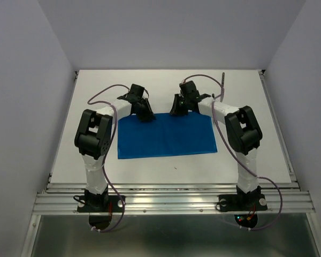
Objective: Fold the napkin into a case and place the utensils inside
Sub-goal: Smooth out the rectangle-folded napkin at the center of the board.
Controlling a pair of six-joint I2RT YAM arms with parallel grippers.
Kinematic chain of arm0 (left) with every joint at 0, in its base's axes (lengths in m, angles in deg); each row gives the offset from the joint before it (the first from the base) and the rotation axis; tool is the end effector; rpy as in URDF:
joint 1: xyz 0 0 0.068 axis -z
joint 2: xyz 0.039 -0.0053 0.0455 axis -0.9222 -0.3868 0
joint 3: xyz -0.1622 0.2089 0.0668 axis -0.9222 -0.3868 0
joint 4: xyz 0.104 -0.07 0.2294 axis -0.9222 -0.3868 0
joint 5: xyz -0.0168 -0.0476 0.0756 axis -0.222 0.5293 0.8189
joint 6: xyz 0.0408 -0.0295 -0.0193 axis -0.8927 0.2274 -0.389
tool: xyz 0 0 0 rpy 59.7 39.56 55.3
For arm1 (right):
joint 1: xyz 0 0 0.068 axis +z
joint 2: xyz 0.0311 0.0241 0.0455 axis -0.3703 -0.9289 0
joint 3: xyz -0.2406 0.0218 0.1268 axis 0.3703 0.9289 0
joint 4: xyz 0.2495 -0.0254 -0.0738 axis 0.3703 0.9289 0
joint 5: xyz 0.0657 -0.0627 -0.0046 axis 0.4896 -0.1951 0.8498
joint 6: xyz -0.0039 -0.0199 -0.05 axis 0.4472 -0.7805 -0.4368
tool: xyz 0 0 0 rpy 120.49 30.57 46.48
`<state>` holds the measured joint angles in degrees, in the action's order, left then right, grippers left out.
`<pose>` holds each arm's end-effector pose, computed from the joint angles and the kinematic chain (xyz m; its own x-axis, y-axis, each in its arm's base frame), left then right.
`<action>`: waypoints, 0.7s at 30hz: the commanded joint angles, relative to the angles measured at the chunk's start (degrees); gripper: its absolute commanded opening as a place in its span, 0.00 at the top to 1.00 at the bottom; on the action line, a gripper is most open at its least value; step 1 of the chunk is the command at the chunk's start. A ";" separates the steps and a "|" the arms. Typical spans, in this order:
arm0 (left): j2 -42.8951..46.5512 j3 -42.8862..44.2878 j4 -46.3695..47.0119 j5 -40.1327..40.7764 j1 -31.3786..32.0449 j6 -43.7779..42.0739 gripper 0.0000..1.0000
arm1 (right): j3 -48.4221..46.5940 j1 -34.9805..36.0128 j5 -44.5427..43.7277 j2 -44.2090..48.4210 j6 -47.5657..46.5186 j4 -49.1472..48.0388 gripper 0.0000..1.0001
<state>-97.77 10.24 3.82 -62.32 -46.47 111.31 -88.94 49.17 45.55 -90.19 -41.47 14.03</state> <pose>0.3950 -0.1596 0.1812 -0.8628 -0.3056 -0.4028 -0.0332 0.8292 -0.5580 0.4061 0.2188 0.1858 -0.8573 0.1600 -0.4893 -0.1224 0.8599 0.4956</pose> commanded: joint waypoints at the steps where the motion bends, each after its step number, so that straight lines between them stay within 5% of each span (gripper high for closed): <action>1: -2.36 6.12 1.15 -1.54 -0.30 -0.07 0.63 | -8.82 -0.02 3.49 -5.98 0.78 -0.83 0.80; 12: -9.48 11.14 -0.96 0.04 -0.30 -1.13 0.63 | -11.74 -0.02 -1.59 -10.92 1.66 0.13 0.83; 21: -9.57 9.64 -1.75 2.33 -0.74 -2.89 0.63 | -5.33 -2.82 -6.87 -4.87 0.08 0.13 0.84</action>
<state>-107.00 19.75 4.23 -62.71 -46.73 110.81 -97.01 48.65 43.30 -99.77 -40.00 13.75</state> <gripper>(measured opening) 0.370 0.161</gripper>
